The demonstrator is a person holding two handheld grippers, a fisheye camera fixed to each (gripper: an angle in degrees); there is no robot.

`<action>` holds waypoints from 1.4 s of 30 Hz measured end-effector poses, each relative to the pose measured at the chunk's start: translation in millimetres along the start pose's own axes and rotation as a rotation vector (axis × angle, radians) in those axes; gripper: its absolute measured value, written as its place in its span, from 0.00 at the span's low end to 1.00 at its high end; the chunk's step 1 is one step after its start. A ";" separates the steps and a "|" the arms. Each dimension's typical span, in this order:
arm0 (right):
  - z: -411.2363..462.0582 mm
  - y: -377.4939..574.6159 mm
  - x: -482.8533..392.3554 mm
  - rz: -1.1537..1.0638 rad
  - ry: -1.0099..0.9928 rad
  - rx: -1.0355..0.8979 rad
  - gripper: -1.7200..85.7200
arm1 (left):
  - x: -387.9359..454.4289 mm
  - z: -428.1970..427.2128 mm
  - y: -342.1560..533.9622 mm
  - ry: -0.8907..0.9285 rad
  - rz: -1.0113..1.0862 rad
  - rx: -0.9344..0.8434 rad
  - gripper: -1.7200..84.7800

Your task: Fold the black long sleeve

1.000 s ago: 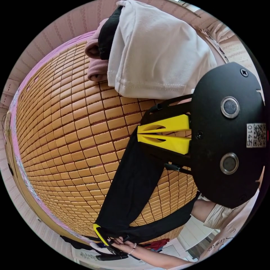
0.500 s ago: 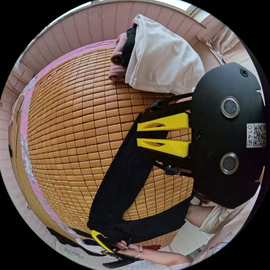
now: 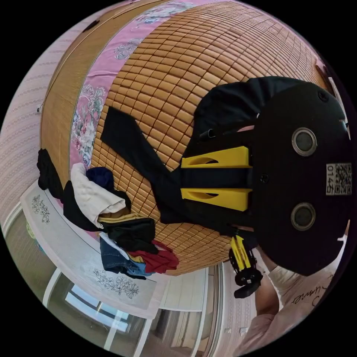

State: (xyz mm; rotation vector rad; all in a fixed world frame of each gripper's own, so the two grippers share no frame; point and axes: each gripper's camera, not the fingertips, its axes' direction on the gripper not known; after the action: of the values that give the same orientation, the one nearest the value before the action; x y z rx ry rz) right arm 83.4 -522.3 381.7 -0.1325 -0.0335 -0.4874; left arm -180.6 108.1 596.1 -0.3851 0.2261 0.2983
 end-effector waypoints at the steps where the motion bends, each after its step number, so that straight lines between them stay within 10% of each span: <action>1: 23.4 -28.5 -15.5 0.016 0.021 -0.013 0.12 | -5.5 0.5 7.2 0.013 -0.013 -0.012 0.04; 13: 115.4 -147.3 -98.3 -0.071 0.441 -0.163 0.02 | -46.2 -33.3 41.8 0.149 -0.068 0.025 0.04; 22: 23.6 -100.6 -286.0 -0.993 -0.003 0.064 0.03 | -85.2 -137.3 78.8 0.351 -0.156 0.217 0.08; 35: 135.8 -107.9 -272.4 -0.687 0.137 -0.308 0.20 | -173.5 -223.7 91.2 -0.151 -0.147 0.177 0.10; 42: 219.4 -107.0 -273.3 -0.579 0.424 -0.437 0.10 | -216.6 -196.6 36.4 -0.223 -0.206 0.085 0.11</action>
State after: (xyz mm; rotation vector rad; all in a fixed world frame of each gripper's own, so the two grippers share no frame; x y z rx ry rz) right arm -208.2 -459.3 594.4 -0.4514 0.4639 -1.0896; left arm -425.6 9.3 465.3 -0.2853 -0.0203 0.1271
